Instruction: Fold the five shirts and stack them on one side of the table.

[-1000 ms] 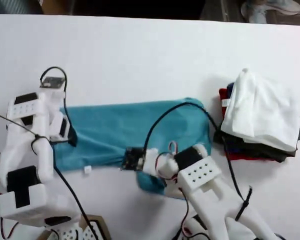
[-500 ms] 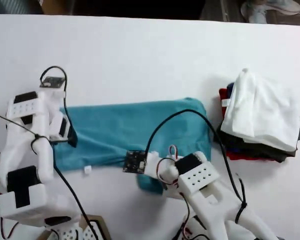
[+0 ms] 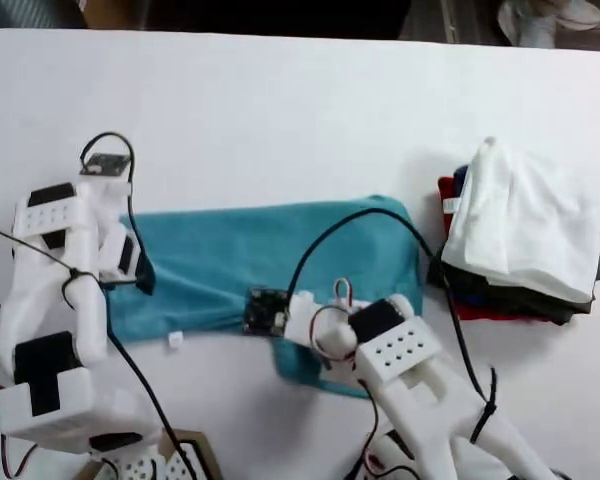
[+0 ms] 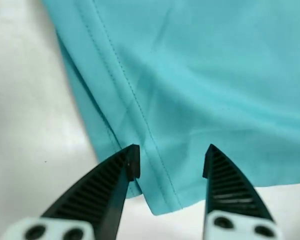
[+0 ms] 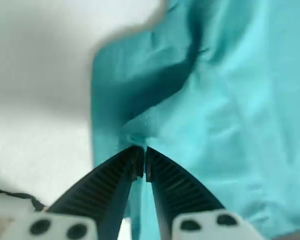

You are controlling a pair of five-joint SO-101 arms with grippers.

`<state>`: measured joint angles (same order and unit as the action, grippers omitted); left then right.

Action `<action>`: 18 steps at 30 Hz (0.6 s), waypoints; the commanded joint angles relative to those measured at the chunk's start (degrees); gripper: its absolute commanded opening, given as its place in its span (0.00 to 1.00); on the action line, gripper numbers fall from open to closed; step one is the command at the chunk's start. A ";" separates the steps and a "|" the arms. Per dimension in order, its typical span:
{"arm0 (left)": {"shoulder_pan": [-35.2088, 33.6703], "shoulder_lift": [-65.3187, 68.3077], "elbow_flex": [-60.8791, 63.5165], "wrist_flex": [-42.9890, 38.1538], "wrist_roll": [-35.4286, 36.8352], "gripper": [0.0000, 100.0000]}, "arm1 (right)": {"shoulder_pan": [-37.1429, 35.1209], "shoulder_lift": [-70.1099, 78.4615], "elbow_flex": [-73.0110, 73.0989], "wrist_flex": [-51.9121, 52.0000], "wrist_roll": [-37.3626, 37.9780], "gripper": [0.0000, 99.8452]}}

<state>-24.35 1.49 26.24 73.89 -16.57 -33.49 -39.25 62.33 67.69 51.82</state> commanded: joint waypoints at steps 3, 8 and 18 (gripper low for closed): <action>-0.26 -2.64 -2.15 0.35 -0.53 0.23 | -1.01 -2.24 -7.47 4.79 -0.44 0.02; -0.26 -2.64 -2.15 0.26 -0.53 0.23 | -9.89 -2.24 -7.30 7.34 -3.87 0.02; -0.53 -2.64 -1.80 0.44 -0.70 0.23 | -14.81 -1.71 -3.78 2.24 -8.53 0.02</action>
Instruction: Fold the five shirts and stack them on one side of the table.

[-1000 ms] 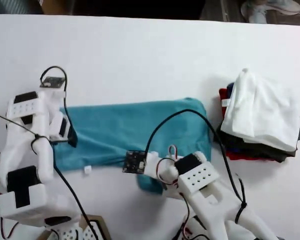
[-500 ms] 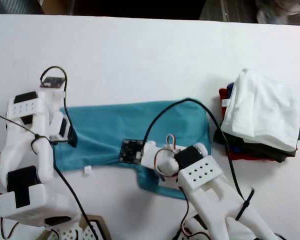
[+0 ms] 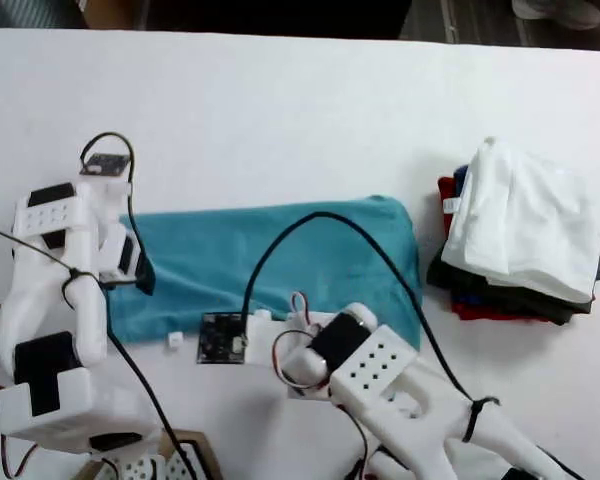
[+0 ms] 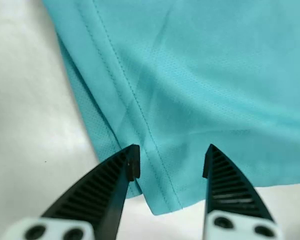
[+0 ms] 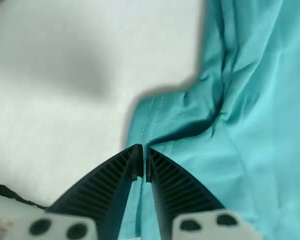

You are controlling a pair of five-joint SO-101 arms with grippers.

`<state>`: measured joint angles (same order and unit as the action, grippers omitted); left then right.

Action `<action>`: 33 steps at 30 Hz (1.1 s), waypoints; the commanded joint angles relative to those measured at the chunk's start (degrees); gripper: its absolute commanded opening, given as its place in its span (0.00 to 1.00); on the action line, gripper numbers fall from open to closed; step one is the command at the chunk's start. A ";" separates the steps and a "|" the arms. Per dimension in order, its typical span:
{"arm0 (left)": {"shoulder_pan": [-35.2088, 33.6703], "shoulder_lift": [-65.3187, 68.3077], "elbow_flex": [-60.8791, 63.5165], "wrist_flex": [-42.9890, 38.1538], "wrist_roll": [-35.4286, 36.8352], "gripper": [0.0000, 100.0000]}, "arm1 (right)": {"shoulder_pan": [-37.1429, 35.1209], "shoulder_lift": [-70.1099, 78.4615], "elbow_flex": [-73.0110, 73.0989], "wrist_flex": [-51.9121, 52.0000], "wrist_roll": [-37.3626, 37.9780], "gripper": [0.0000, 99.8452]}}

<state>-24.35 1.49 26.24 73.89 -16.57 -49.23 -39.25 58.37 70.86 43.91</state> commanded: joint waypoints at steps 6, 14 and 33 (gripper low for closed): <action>-1.14 -2.73 -1.89 0.44 -2.90 0.23 | 7.34 -1.71 3.08 -1.45 -0.62 0.13; -1.14 -2.73 -2.15 0.44 -2.90 0.23 | 10.68 -1.63 9.05 -9.71 -0.26 0.17; -1.14 14.68 -17.98 1.93 -2.55 0.23 | 10.68 -1.63 11.52 -12.00 -0.35 0.03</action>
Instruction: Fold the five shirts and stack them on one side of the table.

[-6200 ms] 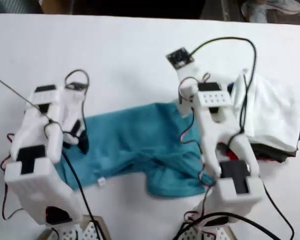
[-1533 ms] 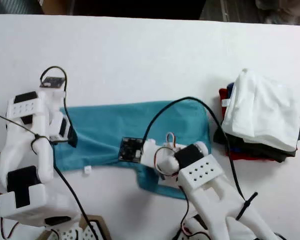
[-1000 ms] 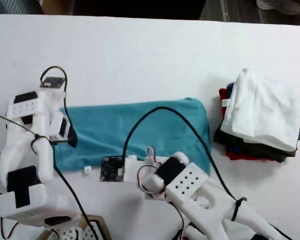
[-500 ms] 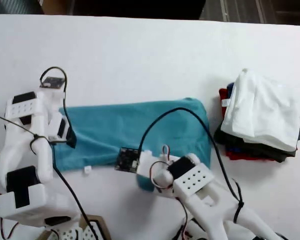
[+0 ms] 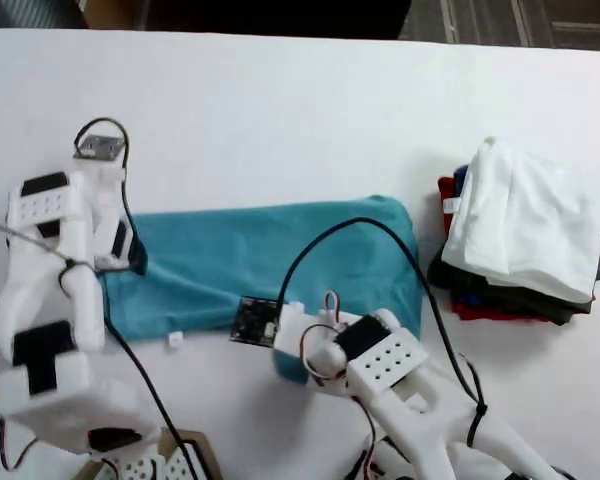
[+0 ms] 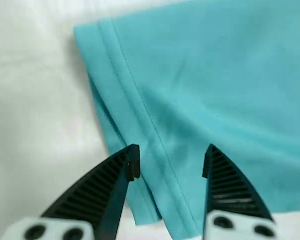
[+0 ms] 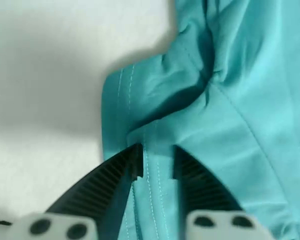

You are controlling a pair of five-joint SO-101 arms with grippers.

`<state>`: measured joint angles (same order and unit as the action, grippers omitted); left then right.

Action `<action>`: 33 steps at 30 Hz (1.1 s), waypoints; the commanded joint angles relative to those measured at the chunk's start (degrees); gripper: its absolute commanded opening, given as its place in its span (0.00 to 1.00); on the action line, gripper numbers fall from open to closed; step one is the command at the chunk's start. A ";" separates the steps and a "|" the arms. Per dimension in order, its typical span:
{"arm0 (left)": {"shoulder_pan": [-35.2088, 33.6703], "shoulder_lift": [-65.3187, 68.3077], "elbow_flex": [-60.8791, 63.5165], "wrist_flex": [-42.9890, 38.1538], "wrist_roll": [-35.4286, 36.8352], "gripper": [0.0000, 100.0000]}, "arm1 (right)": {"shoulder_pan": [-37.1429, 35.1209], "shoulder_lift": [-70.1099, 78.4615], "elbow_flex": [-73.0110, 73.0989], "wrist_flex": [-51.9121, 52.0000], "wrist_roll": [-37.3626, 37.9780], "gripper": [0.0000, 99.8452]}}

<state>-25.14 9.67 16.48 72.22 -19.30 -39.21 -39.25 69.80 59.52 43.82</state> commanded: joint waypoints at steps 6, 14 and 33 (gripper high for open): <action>-0.44 15.74 -25.63 11.16 2.20 0.23 | 0.66 -1.63 0.09 -0.66 -0.18 0.02; -0.70 25.05 -36.70 13.71 2.37 0.23 | 0.75 -1.63 0.00 -0.66 -0.18 0.02; -0.35 38.59 -55.34 19.52 2.29 0.02 | 0.84 -1.71 -0.26 -0.66 -0.35 0.03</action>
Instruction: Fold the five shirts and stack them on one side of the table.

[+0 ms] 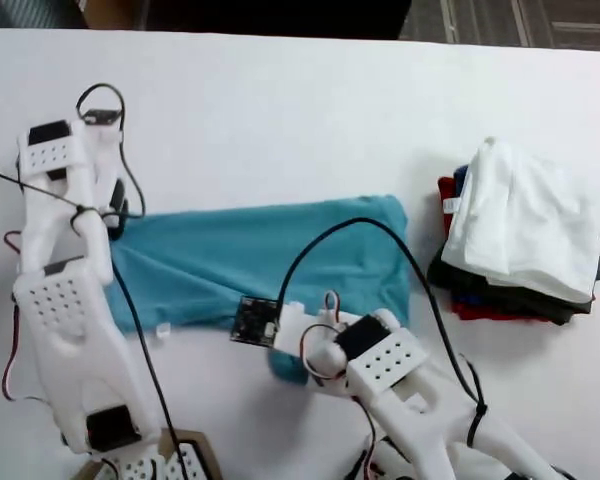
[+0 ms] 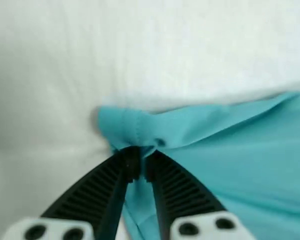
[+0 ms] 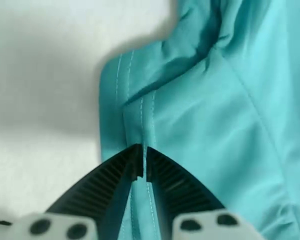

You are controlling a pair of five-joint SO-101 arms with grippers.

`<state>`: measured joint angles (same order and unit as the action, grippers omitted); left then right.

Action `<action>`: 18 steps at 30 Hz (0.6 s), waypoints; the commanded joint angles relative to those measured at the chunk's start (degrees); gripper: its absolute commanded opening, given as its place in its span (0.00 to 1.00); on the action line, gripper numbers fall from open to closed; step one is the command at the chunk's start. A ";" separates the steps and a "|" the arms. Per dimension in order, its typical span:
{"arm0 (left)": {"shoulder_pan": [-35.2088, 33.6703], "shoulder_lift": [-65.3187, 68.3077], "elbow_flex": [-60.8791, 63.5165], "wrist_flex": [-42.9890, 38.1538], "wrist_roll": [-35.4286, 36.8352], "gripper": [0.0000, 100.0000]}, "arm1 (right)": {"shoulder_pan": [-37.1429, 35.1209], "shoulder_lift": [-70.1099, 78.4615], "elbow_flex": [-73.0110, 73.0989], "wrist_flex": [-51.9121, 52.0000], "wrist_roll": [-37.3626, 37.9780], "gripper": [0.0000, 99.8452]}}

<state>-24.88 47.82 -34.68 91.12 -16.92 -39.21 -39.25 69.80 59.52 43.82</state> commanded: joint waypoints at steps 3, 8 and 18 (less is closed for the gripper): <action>0.09 1.14 -8.57 3.08 -0.18 0.03 | 0.84 -1.71 -0.26 -0.66 -0.35 0.03; 4.31 1.23 -18.33 9.49 -0.18 0.03 | 0.84 -1.71 -0.26 -0.66 -0.35 0.03; 5.19 1.41 -21.85 10.37 -0.18 0.03 | 0.84 -1.71 -0.26 -0.66 -0.35 0.03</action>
<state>-19.08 49.85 -53.41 100.79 -16.92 -39.21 -39.25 69.80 59.52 43.82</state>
